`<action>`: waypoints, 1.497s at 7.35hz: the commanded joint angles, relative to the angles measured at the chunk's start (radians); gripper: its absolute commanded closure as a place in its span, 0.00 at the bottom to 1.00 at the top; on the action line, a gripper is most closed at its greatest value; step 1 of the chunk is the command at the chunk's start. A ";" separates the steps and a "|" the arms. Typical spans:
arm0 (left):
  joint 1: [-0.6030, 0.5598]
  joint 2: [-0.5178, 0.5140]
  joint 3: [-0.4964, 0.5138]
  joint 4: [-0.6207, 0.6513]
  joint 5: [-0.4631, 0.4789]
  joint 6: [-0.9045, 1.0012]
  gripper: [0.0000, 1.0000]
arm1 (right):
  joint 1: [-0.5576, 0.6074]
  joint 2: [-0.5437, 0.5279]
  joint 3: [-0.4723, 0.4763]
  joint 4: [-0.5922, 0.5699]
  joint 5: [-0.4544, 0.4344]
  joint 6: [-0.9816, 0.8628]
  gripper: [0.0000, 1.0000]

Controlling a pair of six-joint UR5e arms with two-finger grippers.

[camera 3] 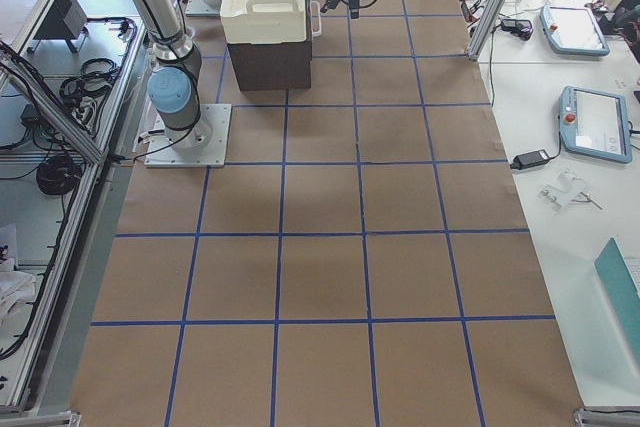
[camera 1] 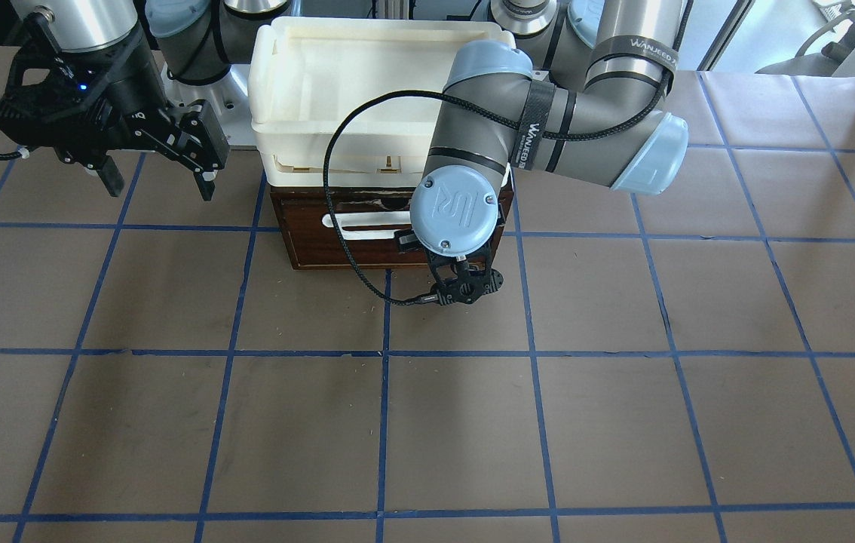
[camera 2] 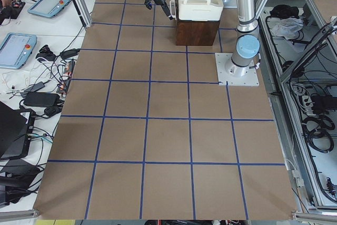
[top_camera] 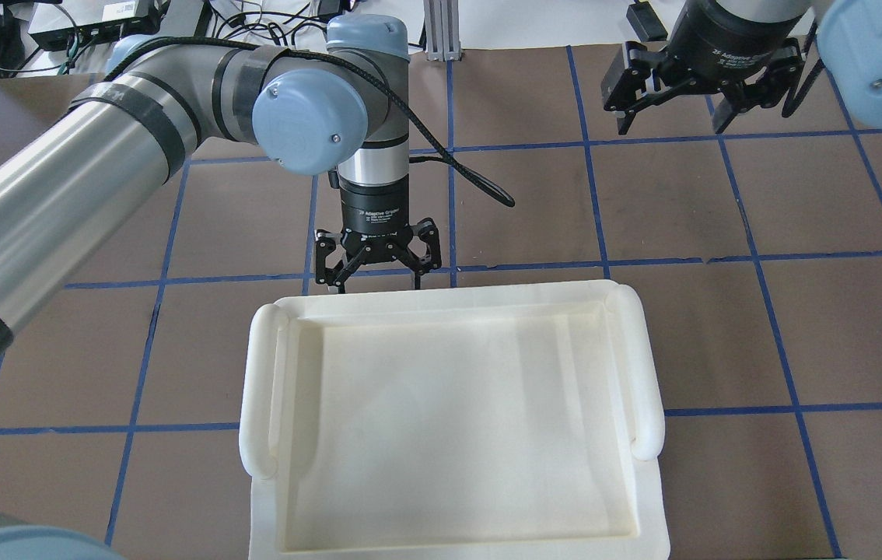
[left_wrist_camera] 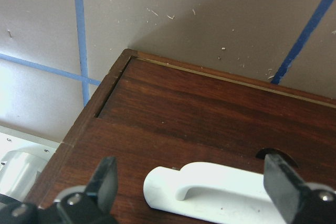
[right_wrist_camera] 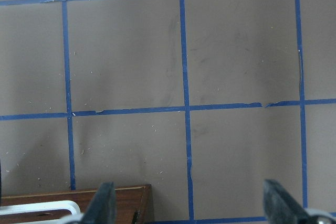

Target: Put scissors in drawer and close it

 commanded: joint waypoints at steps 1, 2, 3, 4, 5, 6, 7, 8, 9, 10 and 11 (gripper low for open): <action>0.000 -0.003 0.001 -0.001 0.002 0.000 0.00 | 0.000 0.000 0.000 0.000 0.000 -0.001 0.00; 0.006 -0.003 0.010 0.008 -0.002 0.000 0.00 | 0.000 0.000 0.000 0.000 0.000 -0.001 0.00; 0.027 0.002 0.025 0.031 0.007 0.006 0.00 | 0.000 0.000 0.000 0.000 0.000 -0.001 0.00; 0.070 0.008 0.075 0.036 0.042 0.018 0.00 | 0.000 0.000 0.000 0.000 0.000 -0.001 0.00; 0.118 0.010 0.132 0.037 0.034 0.064 0.00 | 0.000 -0.002 0.000 0.000 0.000 -0.001 0.00; 0.158 0.016 0.163 0.065 0.045 0.208 0.00 | 0.000 0.000 0.000 0.000 0.000 -0.001 0.00; 0.213 0.031 0.169 0.112 0.040 0.295 0.00 | 0.000 0.000 0.000 0.000 -0.002 -0.002 0.00; 0.240 0.074 0.172 0.116 0.043 0.344 0.00 | 0.000 -0.002 0.000 0.000 -0.002 -0.002 0.00; 0.262 0.109 0.172 0.125 0.048 0.416 0.00 | 0.000 -0.002 0.000 0.000 0.000 -0.002 0.00; 0.293 0.128 0.165 0.154 0.059 0.493 0.00 | 0.000 0.000 0.000 0.000 0.000 -0.001 0.00; 0.316 0.149 0.162 0.160 0.057 0.507 0.00 | 0.000 0.000 0.000 0.000 0.000 0.001 0.00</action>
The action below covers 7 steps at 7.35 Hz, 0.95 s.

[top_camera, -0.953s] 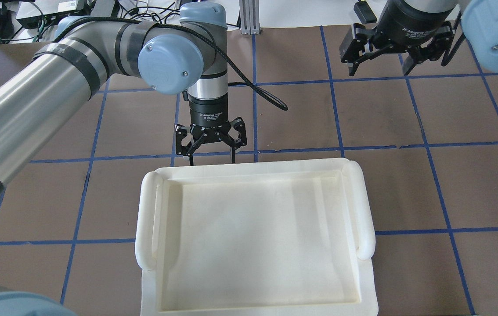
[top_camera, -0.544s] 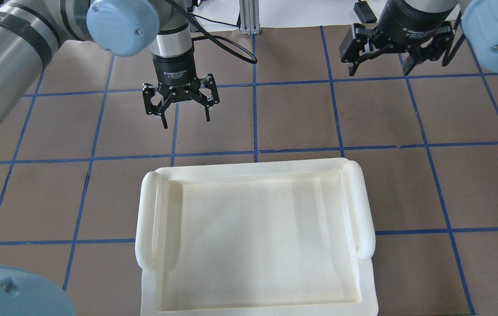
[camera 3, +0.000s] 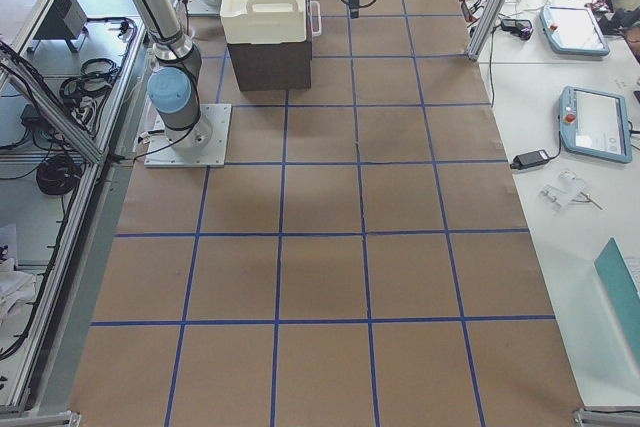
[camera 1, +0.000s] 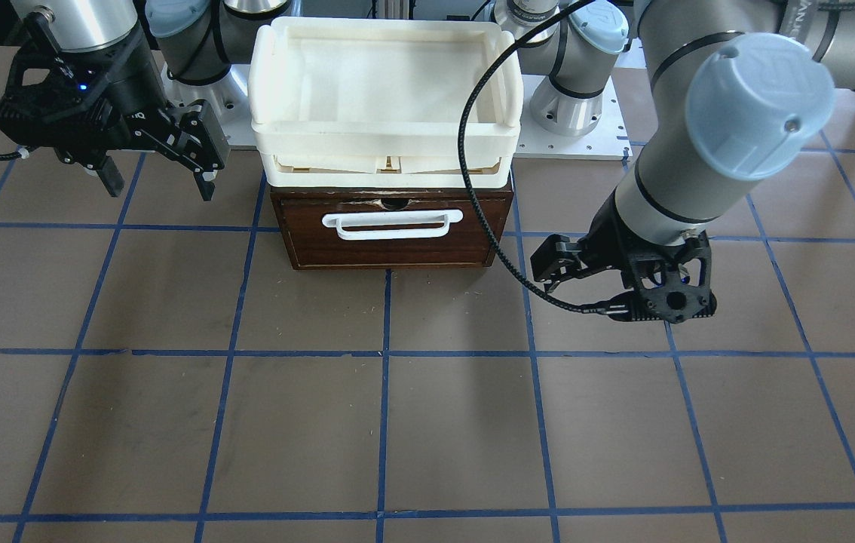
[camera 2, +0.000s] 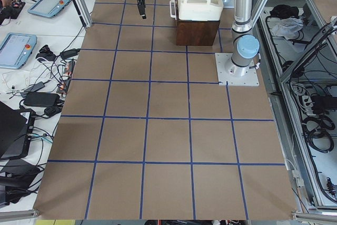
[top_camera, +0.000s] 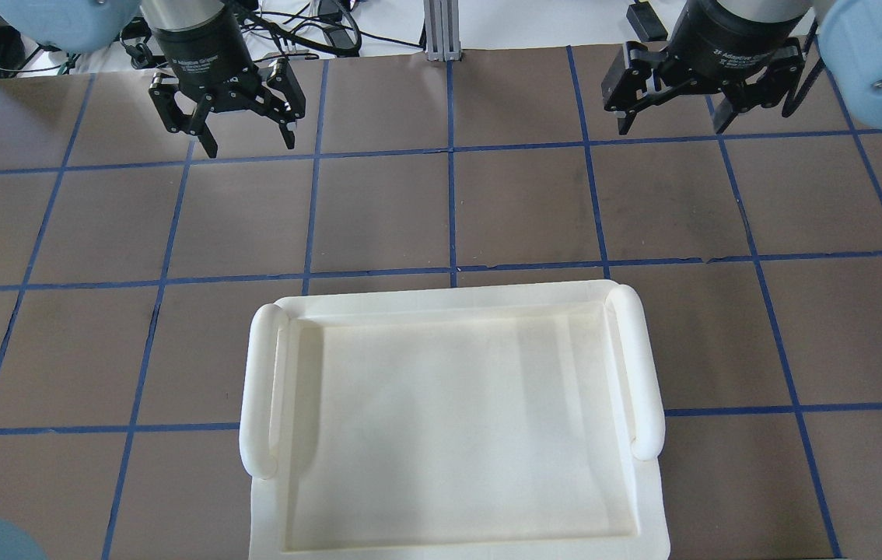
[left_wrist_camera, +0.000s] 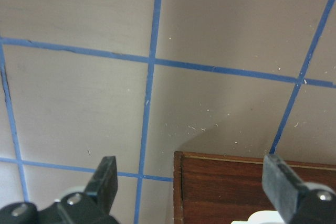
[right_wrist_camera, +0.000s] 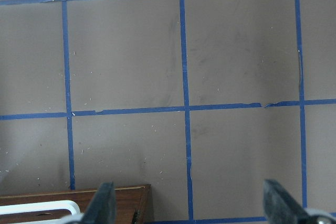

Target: Put scissors in drawer and close it

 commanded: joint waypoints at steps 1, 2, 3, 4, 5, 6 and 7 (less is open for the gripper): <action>0.036 0.061 -0.008 0.038 0.018 0.088 0.00 | 0.000 0.001 0.000 -0.001 0.000 0.011 0.00; 0.035 0.092 -0.017 0.067 0.019 0.090 0.00 | 0.000 -0.001 0.000 -0.005 0.000 0.017 0.00; 0.033 0.113 -0.049 0.070 0.013 0.070 0.00 | 0.000 -0.001 0.000 -0.006 0.000 0.044 0.00; 0.034 0.150 -0.120 0.121 0.011 0.065 0.00 | 0.000 -0.001 0.000 -0.005 0.002 0.058 0.00; 0.030 0.178 -0.177 0.202 0.005 0.065 0.00 | 0.000 -0.001 0.000 -0.005 0.000 0.055 0.00; 0.031 0.202 -0.190 0.202 0.012 0.067 0.00 | 0.000 -0.001 0.000 -0.005 0.002 0.054 0.00; 0.036 0.209 -0.196 0.201 0.014 0.068 0.00 | 0.000 -0.001 0.000 -0.005 -0.001 0.052 0.00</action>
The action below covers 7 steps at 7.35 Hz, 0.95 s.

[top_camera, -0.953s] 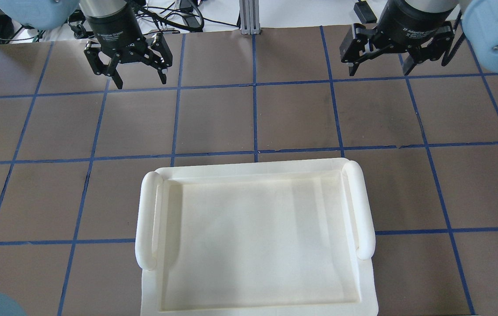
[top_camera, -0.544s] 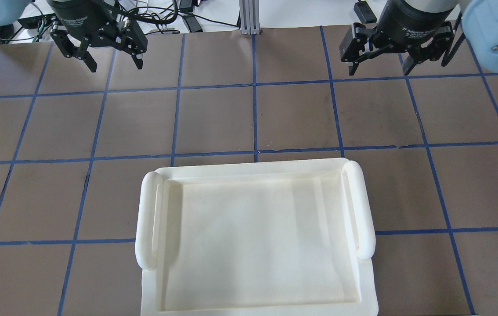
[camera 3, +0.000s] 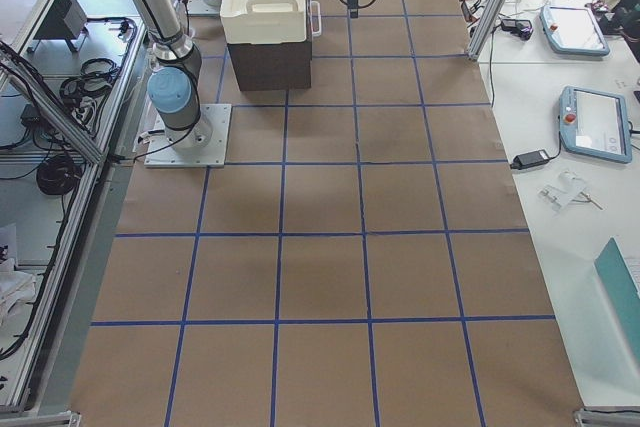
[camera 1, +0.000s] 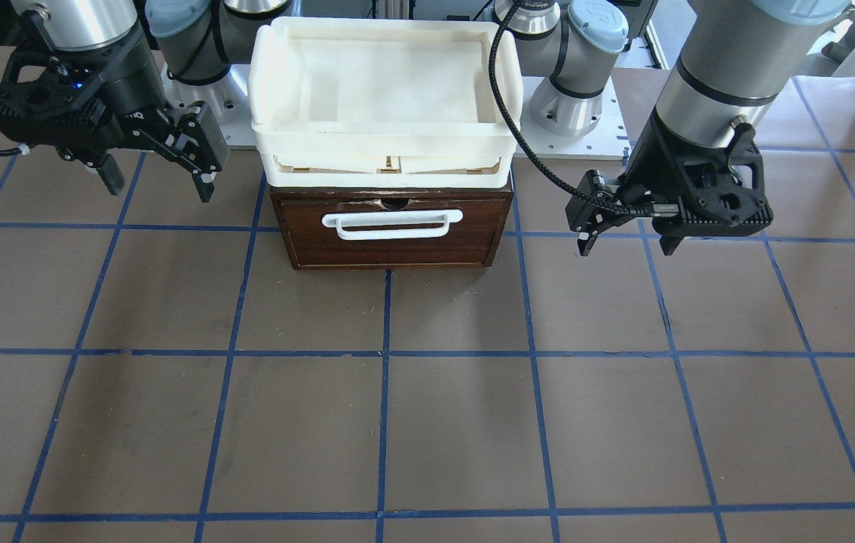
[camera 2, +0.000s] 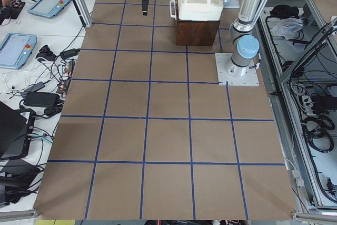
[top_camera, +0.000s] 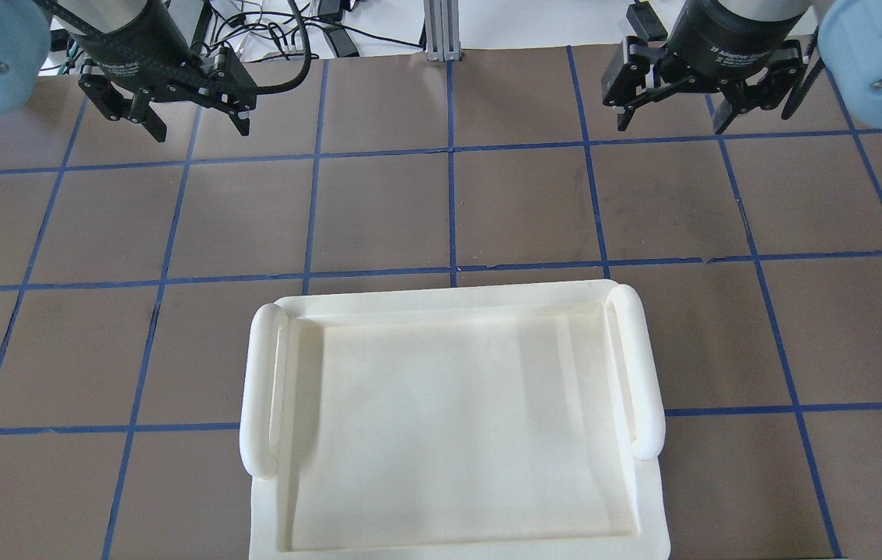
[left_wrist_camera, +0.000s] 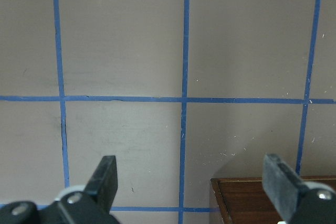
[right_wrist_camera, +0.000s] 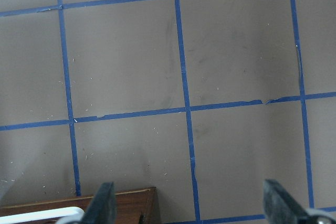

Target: Put scissors in drawer and close it

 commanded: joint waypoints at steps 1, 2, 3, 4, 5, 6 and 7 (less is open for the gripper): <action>0.005 0.021 -0.019 0.009 0.012 0.001 0.00 | 0.000 0.000 0.000 0.000 -0.002 -0.001 0.00; 0.005 0.029 -0.019 0.008 0.012 0.003 0.00 | 0.000 0.000 0.000 0.000 -0.002 -0.003 0.00; 0.005 0.030 -0.019 0.006 0.012 0.003 0.00 | 0.000 0.000 0.000 0.000 -0.002 -0.003 0.00; 0.007 0.032 -0.019 0.006 0.012 0.003 0.00 | 0.000 0.000 0.000 0.000 0.000 -0.003 0.00; 0.008 0.032 -0.019 0.006 0.011 0.003 0.00 | 0.000 0.000 0.000 0.000 -0.002 -0.003 0.00; 0.008 0.035 -0.019 0.006 0.011 0.003 0.00 | 0.000 0.000 0.000 0.000 0.000 -0.003 0.00; 0.008 0.039 -0.023 0.003 0.012 0.007 0.00 | 0.000 -0.001 0.000 0.000 0.000 -0.004 0.00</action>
